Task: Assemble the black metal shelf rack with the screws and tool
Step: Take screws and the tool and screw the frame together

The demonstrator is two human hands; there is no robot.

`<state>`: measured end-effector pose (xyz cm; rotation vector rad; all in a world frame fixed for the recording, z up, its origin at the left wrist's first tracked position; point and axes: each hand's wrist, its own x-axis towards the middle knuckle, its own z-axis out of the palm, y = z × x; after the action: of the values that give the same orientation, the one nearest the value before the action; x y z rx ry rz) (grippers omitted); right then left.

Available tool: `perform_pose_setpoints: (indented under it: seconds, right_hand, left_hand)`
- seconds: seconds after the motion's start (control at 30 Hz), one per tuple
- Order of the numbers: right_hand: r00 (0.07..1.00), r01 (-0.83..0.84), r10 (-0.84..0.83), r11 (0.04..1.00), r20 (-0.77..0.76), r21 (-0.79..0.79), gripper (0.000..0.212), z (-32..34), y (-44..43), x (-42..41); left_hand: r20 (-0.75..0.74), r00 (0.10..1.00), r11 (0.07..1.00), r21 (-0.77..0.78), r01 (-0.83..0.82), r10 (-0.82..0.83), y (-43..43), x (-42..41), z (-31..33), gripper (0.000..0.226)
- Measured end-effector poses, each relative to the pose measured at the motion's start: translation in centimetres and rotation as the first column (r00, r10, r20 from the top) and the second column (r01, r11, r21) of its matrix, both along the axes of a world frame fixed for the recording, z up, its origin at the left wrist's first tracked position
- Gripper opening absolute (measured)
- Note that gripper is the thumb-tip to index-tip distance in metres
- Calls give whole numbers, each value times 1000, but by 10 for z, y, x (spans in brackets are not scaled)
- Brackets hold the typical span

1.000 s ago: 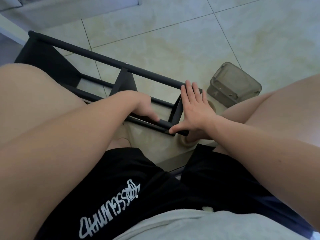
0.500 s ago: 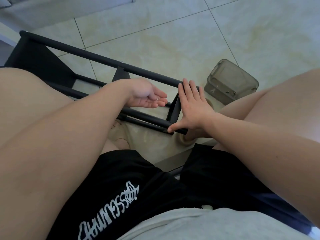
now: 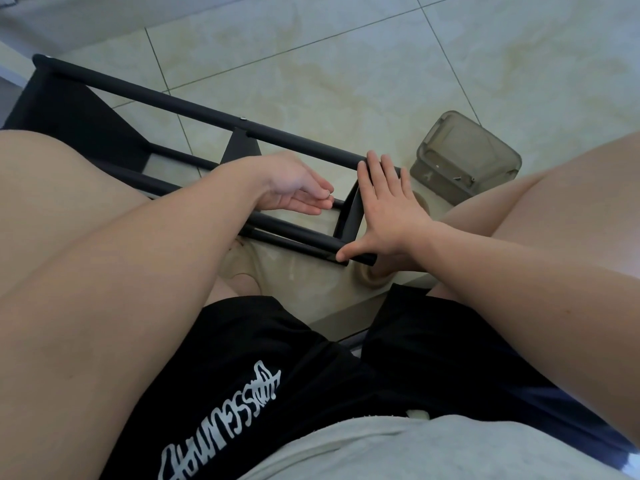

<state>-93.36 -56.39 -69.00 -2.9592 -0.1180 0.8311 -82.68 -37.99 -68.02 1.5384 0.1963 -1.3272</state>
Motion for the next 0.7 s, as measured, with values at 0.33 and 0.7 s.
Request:
perform_pose_setpoints:
  seconds: [0.33,0.7]
  right_hand:
    - [1000,5,-5,1000,4,9,164,1,0,0]
    - [1000,10,-10,1000,-5,3,164,4,2,1]
  left_hand:
    - [125,984,982,158,105,-126,-8,-5,-16,3]
    - [82,994,987,147,64,-77,-14,-2,-24,10]
